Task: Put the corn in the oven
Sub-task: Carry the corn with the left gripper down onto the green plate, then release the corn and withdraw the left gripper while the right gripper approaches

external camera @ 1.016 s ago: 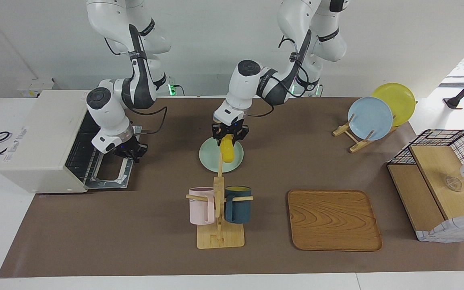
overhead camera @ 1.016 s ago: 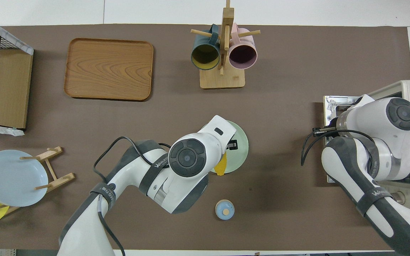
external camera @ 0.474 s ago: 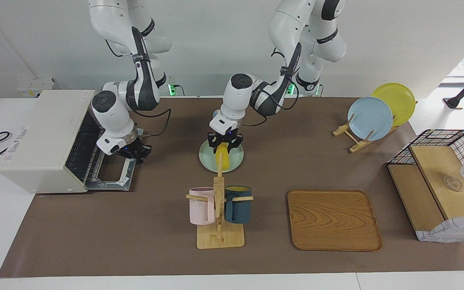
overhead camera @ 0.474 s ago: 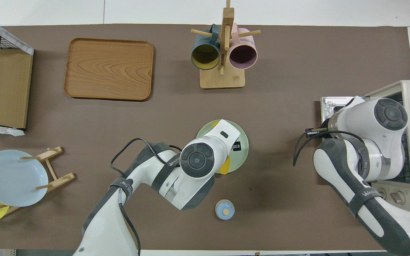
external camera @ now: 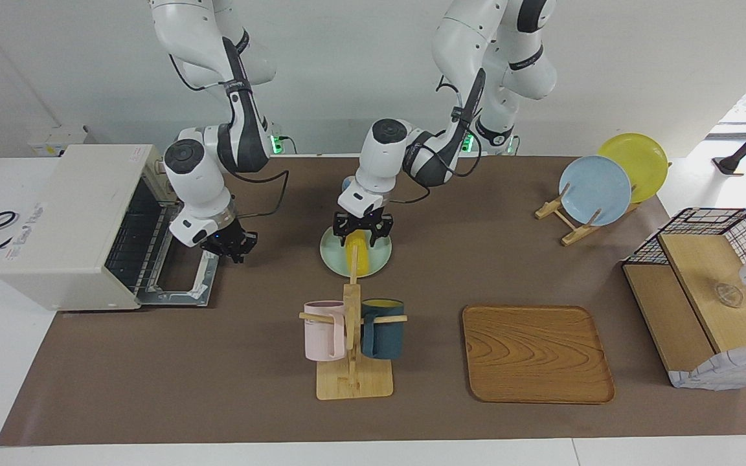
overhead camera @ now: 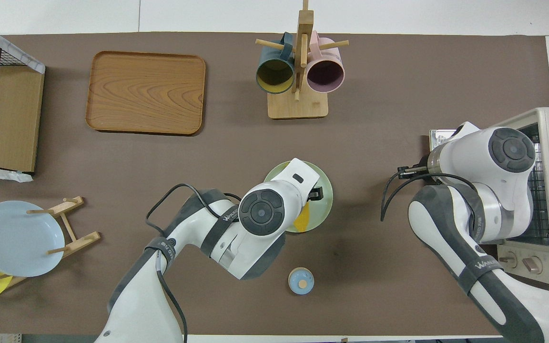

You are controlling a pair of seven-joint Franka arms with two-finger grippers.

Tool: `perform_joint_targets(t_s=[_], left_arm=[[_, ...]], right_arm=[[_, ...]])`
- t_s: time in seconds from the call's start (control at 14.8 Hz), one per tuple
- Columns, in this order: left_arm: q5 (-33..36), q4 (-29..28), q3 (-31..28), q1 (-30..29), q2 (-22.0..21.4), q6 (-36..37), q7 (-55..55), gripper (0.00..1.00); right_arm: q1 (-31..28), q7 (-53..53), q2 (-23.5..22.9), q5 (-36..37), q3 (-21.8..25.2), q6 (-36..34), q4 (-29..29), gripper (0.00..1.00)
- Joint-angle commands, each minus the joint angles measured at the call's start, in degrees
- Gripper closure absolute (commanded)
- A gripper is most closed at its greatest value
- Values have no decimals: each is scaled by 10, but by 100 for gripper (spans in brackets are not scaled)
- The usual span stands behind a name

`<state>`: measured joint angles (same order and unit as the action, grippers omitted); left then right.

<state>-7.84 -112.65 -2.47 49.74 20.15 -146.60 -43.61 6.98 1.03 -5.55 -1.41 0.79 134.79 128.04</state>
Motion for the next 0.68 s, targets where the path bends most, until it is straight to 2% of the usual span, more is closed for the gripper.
perform_joint_targets(t_s=[0.0,0.2,0.34,0.47,0.61], left_arm=[[-4,-1,-5,-35,-51,68,37,0],[-4,8,-4,-97,-110,145,93,0],[-3,30,-6,-139,-131,201,111,0],[-3,53,-6,-182,-139,244,144,0],[-2,61,-6,-228,-157,277,185,0]], right_arm=[[7,3,15,-5,6,-14,-15,0],[7,8,38,-5,6,-18,-19,0],[7,16,42,-5,6,-28,-22,0],[23,13,37,-5,3,-42,-43,0],[46,36,24,-6,1,-103,-94,0]])
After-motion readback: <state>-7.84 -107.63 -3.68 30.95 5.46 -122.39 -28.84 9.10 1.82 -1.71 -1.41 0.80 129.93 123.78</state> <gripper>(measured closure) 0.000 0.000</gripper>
